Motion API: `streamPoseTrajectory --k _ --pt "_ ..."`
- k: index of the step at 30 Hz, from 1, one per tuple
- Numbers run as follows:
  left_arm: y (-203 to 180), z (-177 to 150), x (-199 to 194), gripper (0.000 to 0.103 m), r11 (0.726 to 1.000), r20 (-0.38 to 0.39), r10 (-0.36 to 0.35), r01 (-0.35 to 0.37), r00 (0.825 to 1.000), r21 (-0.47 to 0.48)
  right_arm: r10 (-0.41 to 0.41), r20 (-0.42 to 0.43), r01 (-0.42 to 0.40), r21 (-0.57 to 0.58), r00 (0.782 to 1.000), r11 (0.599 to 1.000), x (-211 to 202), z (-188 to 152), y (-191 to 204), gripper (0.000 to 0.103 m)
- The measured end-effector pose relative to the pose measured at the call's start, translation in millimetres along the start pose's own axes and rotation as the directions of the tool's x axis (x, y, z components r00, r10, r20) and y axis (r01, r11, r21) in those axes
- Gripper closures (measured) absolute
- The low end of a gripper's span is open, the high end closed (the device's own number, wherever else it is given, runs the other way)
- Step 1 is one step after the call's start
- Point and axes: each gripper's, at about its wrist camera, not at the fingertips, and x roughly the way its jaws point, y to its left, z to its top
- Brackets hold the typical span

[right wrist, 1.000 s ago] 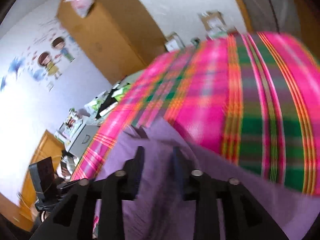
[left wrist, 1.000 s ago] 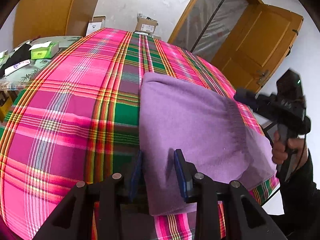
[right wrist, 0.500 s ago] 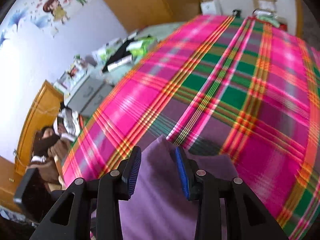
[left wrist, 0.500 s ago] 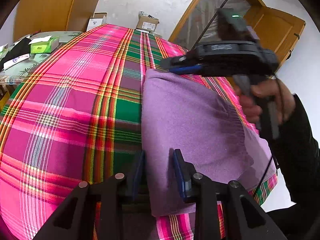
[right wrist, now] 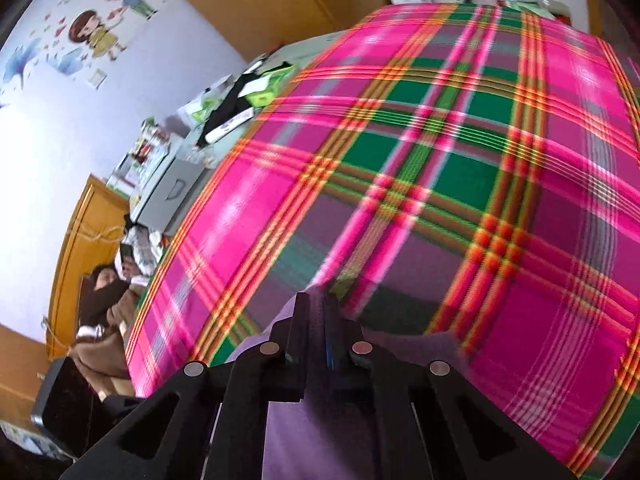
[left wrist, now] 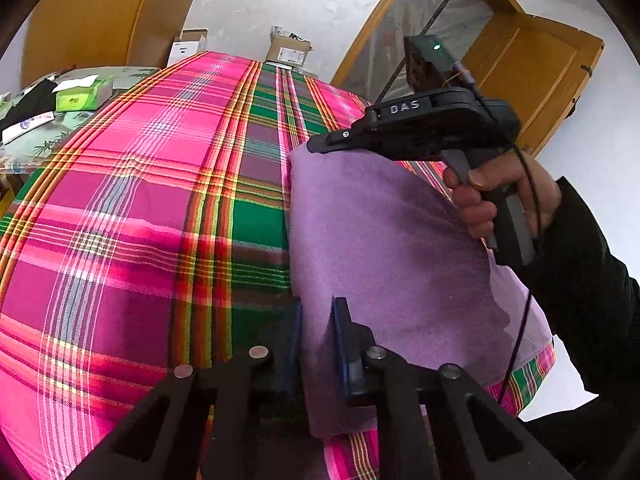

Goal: Fold clothes

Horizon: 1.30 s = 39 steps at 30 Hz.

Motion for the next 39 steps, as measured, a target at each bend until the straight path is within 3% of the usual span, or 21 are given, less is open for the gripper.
streamPoseTrajectory --k 3,6,11,14,24,30,36,39 --pt "-0.4 -0.6 -1.6 0.088 1.000 0.002 -0.007 0.007 1.000 0.001 0.035 0.026 -0.036 0.037 0.999 0.999 -8.0 -1.7 -7.6 0.096" --pt "1.9 -2.0 -5.1 0.088 1.000 -0.001 -0.010 0.010 1.000 0.003 0.018 0.105 -0.021 0.024 0.994 0.999 -35.1 -11.4 -5.1 0.093" --pt "3.7 -1.1 -9.8 0.087 1.000 -0.001 -0.013 0.013 1.000 0.009 0.023 0.210 -0.021 -0.011 0.977 1.000 -86.1 -53.3 -3.8 0.091" --pt "4.8 -0.9 -9.8 0.087 1.000 -0.003 -0.016 0.016 1.000 0.008 0.001 0.226 -0.003 0.011 0.974 1.000 -97.4 -85.0 -14.0 0.084" --pt "-3.1 1.0 -25.4 0.088 0.999 0.016 0.018 -0.019 1.000 0.035 -0.106 0.304 0.067 0.136 0.947 0.988 -123.2 -128.0 -39.4 0.079" --pt "-11.6 5.6 -38.1 0.088 0.998 0.053 0.016 -0.019 0.998 0.060 -0.065 0.293 0.012 0.178 0.954 0.984 -120.5 -151.3 -37.2 0.071" --pt "-22.0 3.9 -25.1 0.088 0.997 0.018 -0.003 0.002 1.000 0.082 -0.012 0.279 -0.050 0.216 0.960 0.975 -116.0 -174.3 -33.4 0.071" --pt "-25.9 2.2 -19.3 0.088 0.996 0.002 -0.013 0.013 1.000 0.088 0.014 0.272 -0.081 0.236 0.962 0.968 -113.7 -185.8 -31.4 0.063"
